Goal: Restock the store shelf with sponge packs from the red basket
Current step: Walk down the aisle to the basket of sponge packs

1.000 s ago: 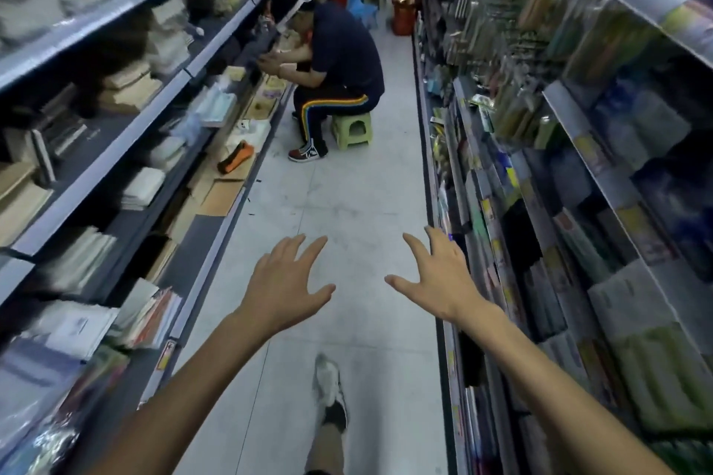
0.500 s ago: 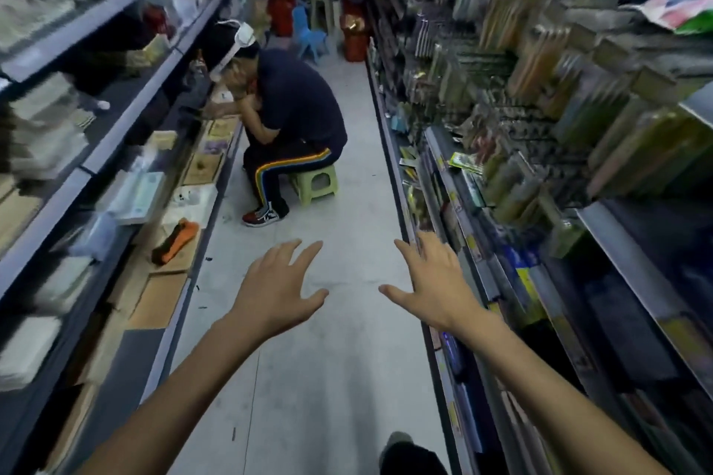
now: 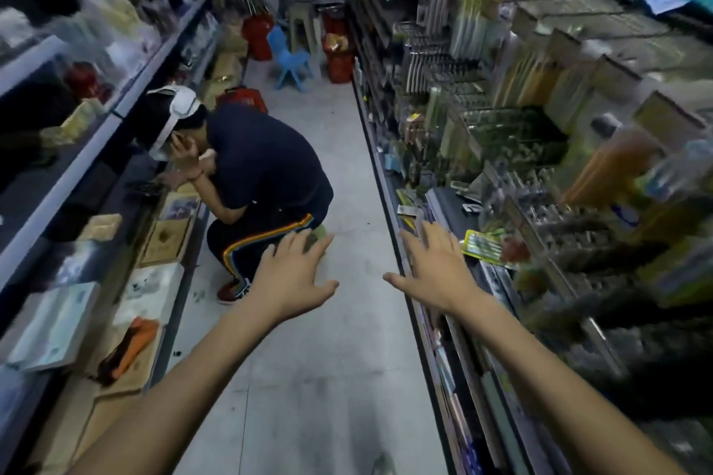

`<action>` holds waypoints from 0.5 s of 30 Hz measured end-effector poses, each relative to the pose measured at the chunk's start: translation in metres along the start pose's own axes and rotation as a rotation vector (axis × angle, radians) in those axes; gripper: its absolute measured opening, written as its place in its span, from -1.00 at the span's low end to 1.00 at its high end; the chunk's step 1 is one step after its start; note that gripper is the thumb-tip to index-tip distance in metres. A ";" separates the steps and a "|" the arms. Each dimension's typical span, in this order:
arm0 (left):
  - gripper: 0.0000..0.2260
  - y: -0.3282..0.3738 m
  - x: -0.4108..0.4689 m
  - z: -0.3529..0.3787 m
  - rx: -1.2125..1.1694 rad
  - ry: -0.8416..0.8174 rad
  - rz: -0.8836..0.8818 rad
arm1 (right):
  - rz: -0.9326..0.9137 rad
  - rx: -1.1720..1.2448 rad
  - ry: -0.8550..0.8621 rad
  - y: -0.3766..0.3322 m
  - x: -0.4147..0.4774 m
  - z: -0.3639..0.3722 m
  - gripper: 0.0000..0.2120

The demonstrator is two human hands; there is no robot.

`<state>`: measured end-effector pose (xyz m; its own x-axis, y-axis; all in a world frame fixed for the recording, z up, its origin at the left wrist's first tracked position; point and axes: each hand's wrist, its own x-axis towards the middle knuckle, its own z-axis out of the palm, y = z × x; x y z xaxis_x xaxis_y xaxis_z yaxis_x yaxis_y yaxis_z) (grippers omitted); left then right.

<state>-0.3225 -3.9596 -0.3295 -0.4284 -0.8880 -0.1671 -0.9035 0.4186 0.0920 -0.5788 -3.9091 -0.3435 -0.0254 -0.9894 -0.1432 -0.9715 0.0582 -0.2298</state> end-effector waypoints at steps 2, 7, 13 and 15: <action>-0.22 -0.015 0.045 -0.014 -0.015 0.024 -0.015 | -0.028 0.011 -0.009 0.000 0.054 -0.015 -0.16; -0.24 -0.070 0.172 -0.039 -0.020 0.080 -0.048 | -0.089 -0.034 -0.051 -0.002 0.203 -0.040 -0.14; -0.24 -0.146 0.344 -0.067 -0.017 0.082 -0.049 | -0.121 -0.124 -0.029 -0.015 0.395 -0.064 -0.15; -0.23 -0.170 0.399 -0.085 -0.051 0.062 -0.044 | -0.122 -0.151 -0.058 -0.020 0.453 -0.078 -0.15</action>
<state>-0.3386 -4.4011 -0.3287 -0.3854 -0.9160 -0.1112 -0.9190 0.3701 0.1358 -0.5897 -4.3687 -0.3285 0.1040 -0.9783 -0.1790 -0.9909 -0.0865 -0.1029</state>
